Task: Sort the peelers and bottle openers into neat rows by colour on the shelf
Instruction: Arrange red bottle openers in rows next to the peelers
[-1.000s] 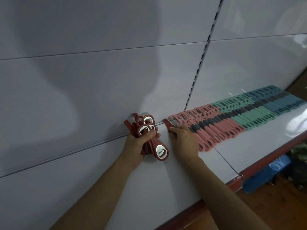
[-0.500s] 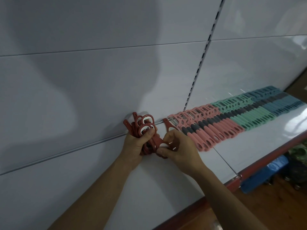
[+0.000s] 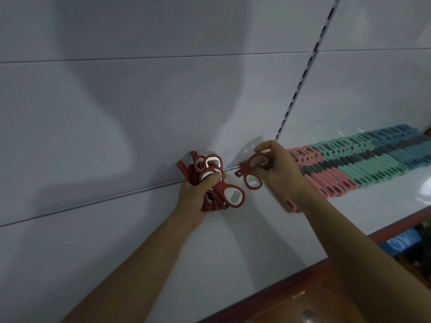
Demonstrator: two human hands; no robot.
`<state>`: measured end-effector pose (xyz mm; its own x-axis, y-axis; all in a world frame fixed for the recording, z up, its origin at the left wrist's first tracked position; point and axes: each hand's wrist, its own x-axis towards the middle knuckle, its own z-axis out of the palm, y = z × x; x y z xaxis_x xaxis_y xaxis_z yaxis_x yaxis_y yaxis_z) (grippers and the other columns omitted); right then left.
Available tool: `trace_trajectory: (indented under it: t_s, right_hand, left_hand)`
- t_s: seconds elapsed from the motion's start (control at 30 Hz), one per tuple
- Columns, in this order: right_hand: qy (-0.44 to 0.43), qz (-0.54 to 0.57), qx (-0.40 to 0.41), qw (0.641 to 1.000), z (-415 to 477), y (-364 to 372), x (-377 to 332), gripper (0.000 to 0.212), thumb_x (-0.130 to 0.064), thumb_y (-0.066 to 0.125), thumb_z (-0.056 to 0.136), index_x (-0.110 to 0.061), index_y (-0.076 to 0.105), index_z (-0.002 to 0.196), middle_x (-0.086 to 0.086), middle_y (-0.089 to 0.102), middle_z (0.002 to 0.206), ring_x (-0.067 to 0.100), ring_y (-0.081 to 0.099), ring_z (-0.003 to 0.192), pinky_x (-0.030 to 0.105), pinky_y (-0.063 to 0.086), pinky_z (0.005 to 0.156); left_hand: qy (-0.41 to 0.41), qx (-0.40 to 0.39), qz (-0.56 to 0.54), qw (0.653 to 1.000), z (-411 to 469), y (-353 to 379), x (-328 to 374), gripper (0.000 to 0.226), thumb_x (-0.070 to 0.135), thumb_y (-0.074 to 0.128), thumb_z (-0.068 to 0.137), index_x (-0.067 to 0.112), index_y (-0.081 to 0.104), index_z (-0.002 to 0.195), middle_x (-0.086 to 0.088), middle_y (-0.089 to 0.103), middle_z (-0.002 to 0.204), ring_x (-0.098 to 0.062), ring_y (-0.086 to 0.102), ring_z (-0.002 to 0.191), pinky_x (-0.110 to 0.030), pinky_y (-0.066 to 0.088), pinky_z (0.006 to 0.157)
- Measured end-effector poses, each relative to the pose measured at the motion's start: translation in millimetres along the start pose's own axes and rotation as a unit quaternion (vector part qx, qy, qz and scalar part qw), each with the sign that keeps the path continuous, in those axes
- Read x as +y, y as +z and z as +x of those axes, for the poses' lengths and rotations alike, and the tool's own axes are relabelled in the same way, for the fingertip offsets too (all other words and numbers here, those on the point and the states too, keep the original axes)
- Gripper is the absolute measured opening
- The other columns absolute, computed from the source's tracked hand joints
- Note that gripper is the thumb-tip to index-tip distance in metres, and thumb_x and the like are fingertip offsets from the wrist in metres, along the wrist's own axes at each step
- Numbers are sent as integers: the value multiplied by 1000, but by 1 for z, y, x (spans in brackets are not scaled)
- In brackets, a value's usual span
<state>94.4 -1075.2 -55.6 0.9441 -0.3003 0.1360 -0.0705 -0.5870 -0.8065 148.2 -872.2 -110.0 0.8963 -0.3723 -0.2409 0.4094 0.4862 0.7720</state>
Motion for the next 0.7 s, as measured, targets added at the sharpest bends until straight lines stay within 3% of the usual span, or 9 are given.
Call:
trace_trajectory:
  t_s: [0.1,0.23,0.37,0.43,0.5,0.6,0.7]
  right_hand:
    - [6,-98,-44,994,26,-1,3,25,-23,73,93,-25,56,110,-6,75,88,10,71,77,29,56,73]
    - [37,-39,-74,996,45,11,8,15,-22,75,91,-23,66,103,-4,77,92,13,75,79,41,63,80]
    - [-22,-147,-60,987,42,34,15,16,-25,74,91,-21,68,105,-6,72,101,10,67,84,29,56,80]
    - [-58,-167,4,984,36,37,17,11,-22,72,93,-17,68,103,-5,67,97,12,60,84,26,50,78]
    - [-96,-175,72,977,25,36,18,4,-19,69,93,-16,70,96,-6,64,93,11,56,83,29,50,78]
    - [-116,-233,36,965,5,39,22,12,-21,69,92,-18,76,102,0,68,103,16,60,88,25,45,76]
    - [-97,-261,7,960,-11,50,28,20,-26,66,94,-23,76,111,1,69,107,18,63,89,23,40,70]
  left_hand:
    - [-6,3,-5,1000,0,2,0,39,-7,67,88,8,65,124,-15,72,105,-19,76,84,-37,63,76]
    - [-2,11,-10,1000,-3,4,1,41,-5,64,88,6,62,128,-20,68,109,-19,76,82,-38,62,77]
    - [6,28,-4,1000,-3,4,0,48,-3,72,83,5,62,130,-23,67,117,-23,73,89,-41,60,85]
    - [10,27,-3,1000,-2,3,-1,62,0,79,73,3,61,132,-23,67,117,-25,71,92,-40,60,84]
    - [12,27,1,1000,-1,3,-2,59,8,76,70,6,64,127,-20,69,113,-23,72,91,-39,60,83]
    - [16,19,-8,1000,1,4,-5,46,9,75,70,15,69,115,-17,70,110,-21,74,91,-39,60,85]
    - [24,13,-8,1000,2,4,-6,54,8,74,71,10,65,124,-19,69,113,-21,74,91,-39,60,85]
